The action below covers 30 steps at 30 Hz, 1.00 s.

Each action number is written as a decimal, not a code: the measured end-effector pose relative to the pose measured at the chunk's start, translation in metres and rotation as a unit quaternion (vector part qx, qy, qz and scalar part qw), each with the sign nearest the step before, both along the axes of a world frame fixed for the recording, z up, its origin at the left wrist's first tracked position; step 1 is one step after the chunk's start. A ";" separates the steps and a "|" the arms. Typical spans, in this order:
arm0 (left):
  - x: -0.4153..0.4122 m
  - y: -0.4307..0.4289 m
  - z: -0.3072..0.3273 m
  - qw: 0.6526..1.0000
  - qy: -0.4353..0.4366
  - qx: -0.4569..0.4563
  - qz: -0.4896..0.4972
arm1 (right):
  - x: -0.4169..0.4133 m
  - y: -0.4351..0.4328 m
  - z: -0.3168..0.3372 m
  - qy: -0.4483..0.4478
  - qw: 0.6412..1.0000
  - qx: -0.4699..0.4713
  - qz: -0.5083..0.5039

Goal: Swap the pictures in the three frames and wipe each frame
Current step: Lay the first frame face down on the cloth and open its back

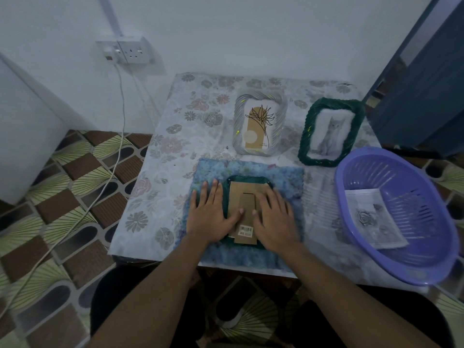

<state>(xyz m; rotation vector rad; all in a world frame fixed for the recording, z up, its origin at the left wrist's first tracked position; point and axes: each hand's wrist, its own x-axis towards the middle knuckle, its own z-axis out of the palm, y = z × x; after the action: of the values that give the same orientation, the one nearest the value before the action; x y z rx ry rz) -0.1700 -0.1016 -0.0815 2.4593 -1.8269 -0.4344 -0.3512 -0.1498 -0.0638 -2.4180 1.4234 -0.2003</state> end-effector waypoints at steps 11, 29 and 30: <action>0.004 -0.003 0.007 0.999 0.030 0.042 -0.015 | -0.004 0.014 -0.018 0.051 0.998 0.031 0.008; 0.012 0.069 0.001 0.970 0.089 -0.206 -0.093 | -0.002 0.016 -0.014 0.053 0.998 0.027 0.002; 0.013 0.070 0.000 0.970 0.087 -0.200 -0.107 | -0.003 0.015 -0.014 0.054 0.998 0.028 0.001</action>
<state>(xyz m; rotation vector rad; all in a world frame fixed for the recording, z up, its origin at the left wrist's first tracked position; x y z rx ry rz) -0.1572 -0.0314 -0.0810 1.9128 -1.8924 -0.2475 -0.3539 -0.1346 -0.0781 -2.4176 1.4522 -0.0283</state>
